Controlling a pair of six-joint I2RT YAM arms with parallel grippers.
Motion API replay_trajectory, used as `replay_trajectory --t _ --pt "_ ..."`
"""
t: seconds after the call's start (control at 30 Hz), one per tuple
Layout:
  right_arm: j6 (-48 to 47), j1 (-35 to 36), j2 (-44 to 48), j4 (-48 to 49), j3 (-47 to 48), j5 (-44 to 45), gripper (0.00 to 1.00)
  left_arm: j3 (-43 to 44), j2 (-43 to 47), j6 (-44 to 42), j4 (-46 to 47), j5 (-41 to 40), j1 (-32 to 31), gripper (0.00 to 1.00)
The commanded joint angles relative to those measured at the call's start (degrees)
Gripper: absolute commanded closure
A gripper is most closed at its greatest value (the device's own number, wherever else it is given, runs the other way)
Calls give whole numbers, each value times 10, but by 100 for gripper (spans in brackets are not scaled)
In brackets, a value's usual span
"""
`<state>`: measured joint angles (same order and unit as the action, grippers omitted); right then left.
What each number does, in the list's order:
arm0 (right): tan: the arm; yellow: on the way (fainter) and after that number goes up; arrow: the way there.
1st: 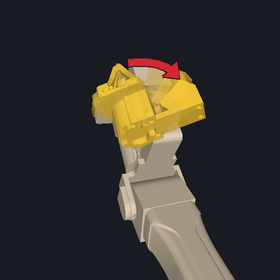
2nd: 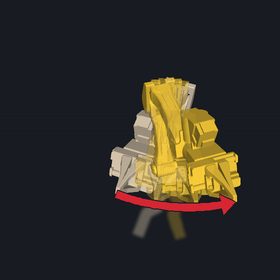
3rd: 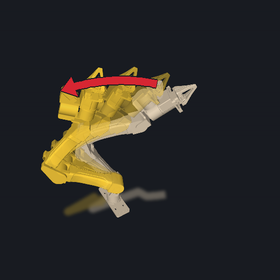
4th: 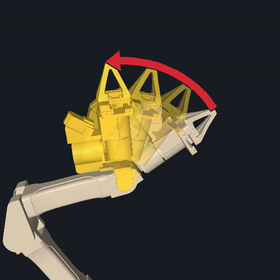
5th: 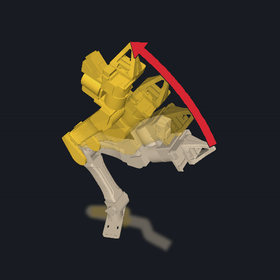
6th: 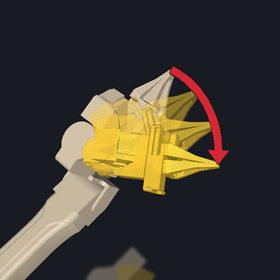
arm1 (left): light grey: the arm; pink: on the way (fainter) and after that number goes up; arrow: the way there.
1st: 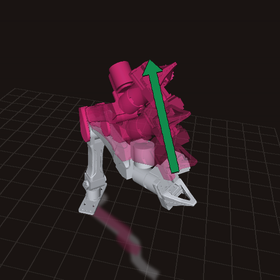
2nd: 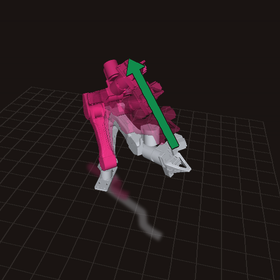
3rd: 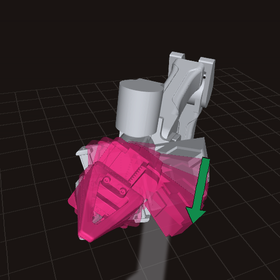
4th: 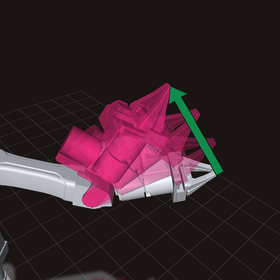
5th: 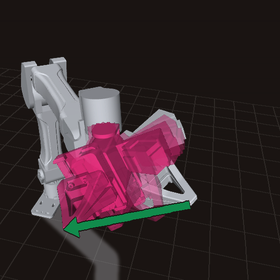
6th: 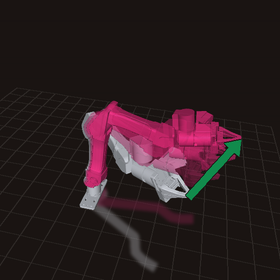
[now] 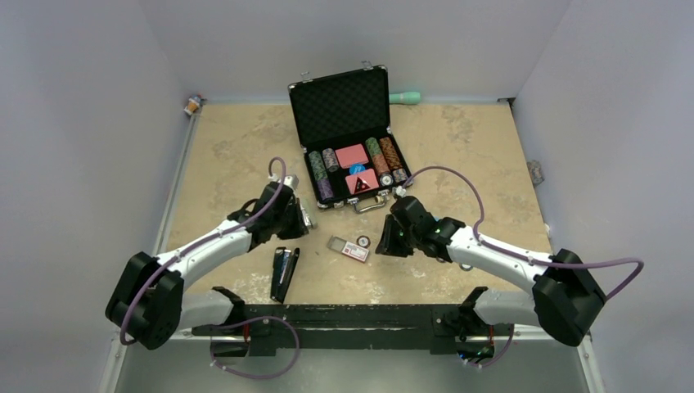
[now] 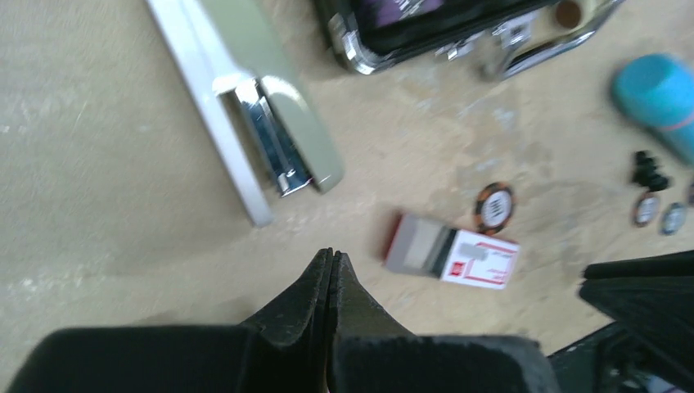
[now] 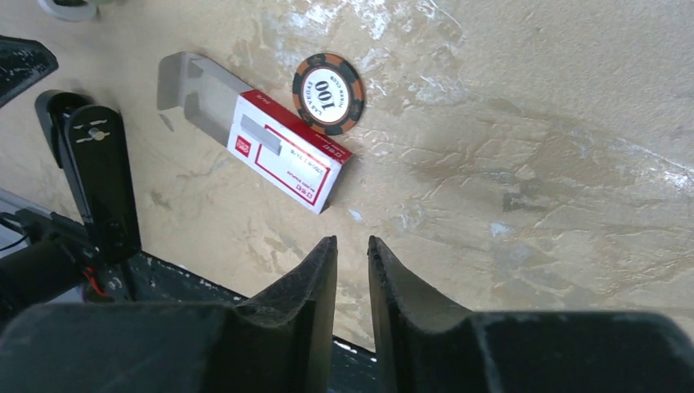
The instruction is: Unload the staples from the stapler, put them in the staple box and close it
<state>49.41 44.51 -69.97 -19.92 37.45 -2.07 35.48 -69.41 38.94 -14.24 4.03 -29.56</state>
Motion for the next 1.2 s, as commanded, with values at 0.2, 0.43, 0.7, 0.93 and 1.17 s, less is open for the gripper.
replay_trajectory --t 0.2,0.43,0.7,0.93,1.17 --pt "17 19 -26 16 0 19 91 35 -59 -47 -19 -51 -39 100" --pt "24 33 -71 20 13 28 100 50 -97 -57 -4 -50 -49 100" --pt "21 38 -101 31 26 36 100 71 -143 -64 10 -45 -62 100" --pt "14 39 -133 40 41 40 100 82 -169 -63 21 -23 -73 100" --pt "6 38 -150 45 51 44 100 92 -188 -61 26 -12 -84 100"
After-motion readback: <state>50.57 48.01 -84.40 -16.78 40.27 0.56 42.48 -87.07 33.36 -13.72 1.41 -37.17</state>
